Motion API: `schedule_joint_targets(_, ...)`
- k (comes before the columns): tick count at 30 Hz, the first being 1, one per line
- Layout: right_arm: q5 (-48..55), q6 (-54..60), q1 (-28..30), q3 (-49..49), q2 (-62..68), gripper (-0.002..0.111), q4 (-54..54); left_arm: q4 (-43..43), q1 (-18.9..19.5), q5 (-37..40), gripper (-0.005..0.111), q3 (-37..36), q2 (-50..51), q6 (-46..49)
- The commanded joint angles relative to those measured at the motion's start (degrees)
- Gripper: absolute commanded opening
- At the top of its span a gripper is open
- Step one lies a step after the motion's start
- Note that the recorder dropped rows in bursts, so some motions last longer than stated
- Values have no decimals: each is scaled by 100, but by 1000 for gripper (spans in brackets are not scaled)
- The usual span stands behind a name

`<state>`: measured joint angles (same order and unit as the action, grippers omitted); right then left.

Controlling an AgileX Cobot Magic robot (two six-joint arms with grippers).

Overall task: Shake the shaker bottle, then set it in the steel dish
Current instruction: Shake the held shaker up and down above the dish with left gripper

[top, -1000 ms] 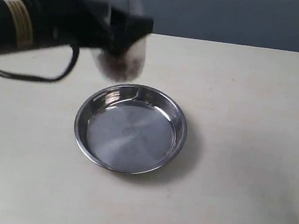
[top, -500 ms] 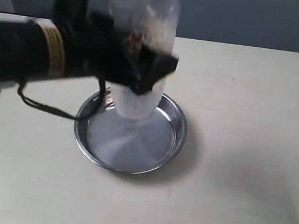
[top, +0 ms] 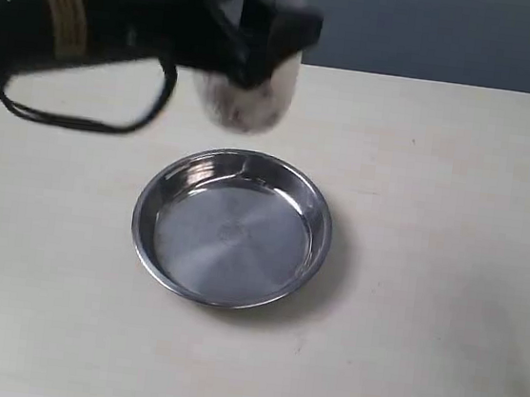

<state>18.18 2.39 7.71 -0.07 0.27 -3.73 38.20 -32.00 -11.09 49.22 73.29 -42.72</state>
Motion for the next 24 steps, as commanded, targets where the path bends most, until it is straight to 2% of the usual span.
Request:
schedule_joint_targets(1,-72,11,20,7,-27,-1,-4,-238,-56,380,0,-380,599,12)
schedule_joint_targets(6,-72,11,20,7,-27,-1,-4,116,-62,35,0,326,-415,35)
schedule_joint_targets(8,-72,11,20,7,-27,-1,-4,84,-75,397,0,28,-228,-13)
schedule_joint_targets(9,-72,11,20,7,-27,-1,-4,29,-81,563,0,-528,378,-94)
schedule_joint_targets(10,-72,11,20,7,-27,-1,-4,-67,-71,625,0,-544,532,-94)
schedule_joint_targets(14,-72,11,20,7,-27,-1,-4,242,-122,138,0,241,-543,43)
schedule_joint_targets(16,-72,11,20,7,-27,-1,-4,62,-149,371,0,22,-403,-75)
schedule_joint_targets(18,-72,11,20,7,-27,-1,-4,-48,-162,322,0,-693,312,-86)
schedule_joint_targets(19,-72,11,20,7,-27,-1,-4,-67,-172,339,0,-636,377,-195)
schedule_joint_targets(21,-72,11,20,7,-27,-1,-4,281,-236,-26,0,-88,-541,-126)
schedule_joint_targets(22,-72,11,20,7,-27,-1,-4,212,-236,36,0,-95,-634,2)
schedule_joint_targets(24,-72,11,20,7,-27,-1,-4,125,-223,376,0,-745,9,-10)
